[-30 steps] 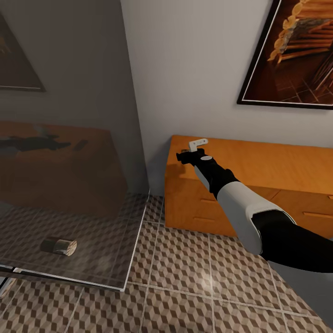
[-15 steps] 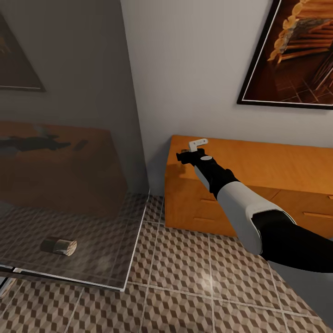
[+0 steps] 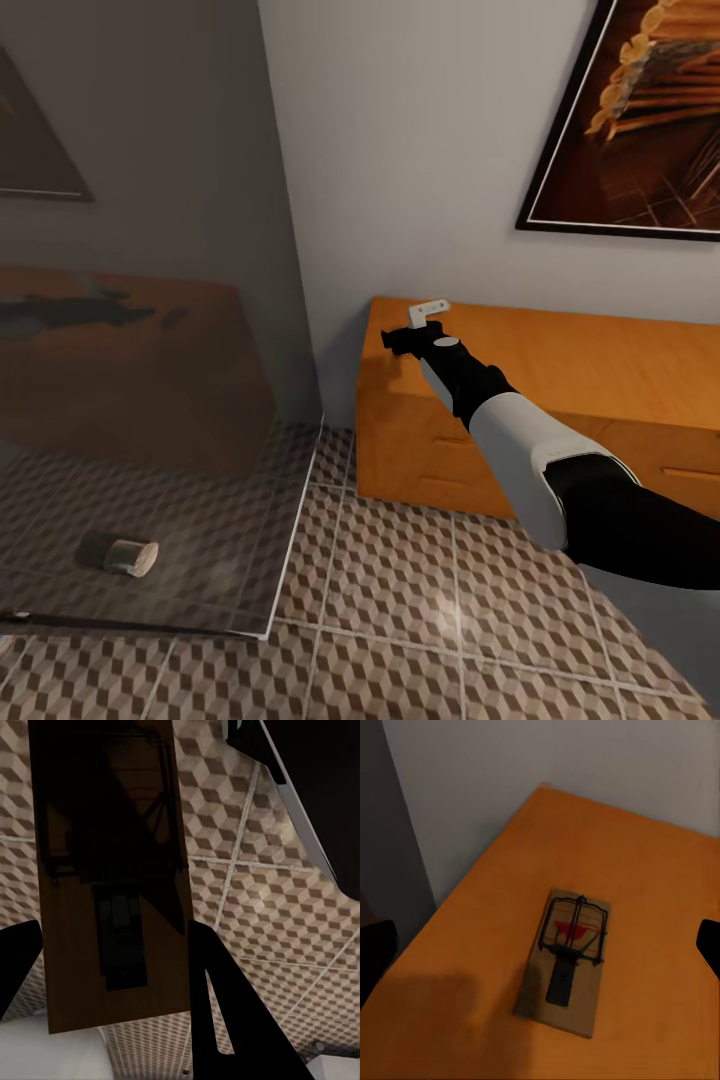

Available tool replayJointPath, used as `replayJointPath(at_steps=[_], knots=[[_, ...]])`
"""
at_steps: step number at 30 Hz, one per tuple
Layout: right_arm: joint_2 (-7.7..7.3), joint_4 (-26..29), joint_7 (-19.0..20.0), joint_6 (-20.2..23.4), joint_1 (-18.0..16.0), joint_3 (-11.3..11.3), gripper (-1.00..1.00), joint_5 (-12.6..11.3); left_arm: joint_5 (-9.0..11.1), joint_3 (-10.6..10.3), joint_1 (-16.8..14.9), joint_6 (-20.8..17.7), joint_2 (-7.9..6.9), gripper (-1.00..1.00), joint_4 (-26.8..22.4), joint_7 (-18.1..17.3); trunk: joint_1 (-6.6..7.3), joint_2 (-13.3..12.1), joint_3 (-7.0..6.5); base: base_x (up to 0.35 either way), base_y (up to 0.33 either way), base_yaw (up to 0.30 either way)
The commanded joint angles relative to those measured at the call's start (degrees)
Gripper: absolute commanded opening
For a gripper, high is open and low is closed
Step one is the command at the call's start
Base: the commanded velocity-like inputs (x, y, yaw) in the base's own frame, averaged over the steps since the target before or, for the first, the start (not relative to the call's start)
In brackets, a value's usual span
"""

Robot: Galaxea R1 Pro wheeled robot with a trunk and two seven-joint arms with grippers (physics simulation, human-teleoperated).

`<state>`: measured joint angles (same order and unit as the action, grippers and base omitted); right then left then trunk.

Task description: Take the four mousetraps from the cabinet in the bathroom and place them on the bathroom floor. Make sure all four end up on the same floor surface, and ensure that at least two of them are either under or directly next to the same bathroom sink.

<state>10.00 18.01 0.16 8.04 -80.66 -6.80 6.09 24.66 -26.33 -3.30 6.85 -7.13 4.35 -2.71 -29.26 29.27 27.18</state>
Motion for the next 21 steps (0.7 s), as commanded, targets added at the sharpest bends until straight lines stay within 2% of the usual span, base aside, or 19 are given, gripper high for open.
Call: replayJointPath(at_steps=[1,10,21], knots=[[0.0,0.1,0.02,0.39,-0.02,-0.05,1.0,0.6,0.56,-0.48,-0.06,0.36,0.03,-1.0,0.22,-0.28,-0.04,0.07,0.07,0.213,0.0,0.0],[0.0,0.08,0.02,0.39,-0.02,-0.05,1.0,0.59,0.56,-0.48,-0.07,0.36,0.01,-1.0,0.21,-0.29,-0.04,0.07,0.07,0.202,0.0,0.0],[0.0,0.01,0.09,0.47,-0.02,-0.08,1.0,0.59,0.56,-0.48,-0.09,0.36,0.03,-1.0,0.22,-0.3,-0.04,0.07,0.07,0.017,0.0,0.0]])
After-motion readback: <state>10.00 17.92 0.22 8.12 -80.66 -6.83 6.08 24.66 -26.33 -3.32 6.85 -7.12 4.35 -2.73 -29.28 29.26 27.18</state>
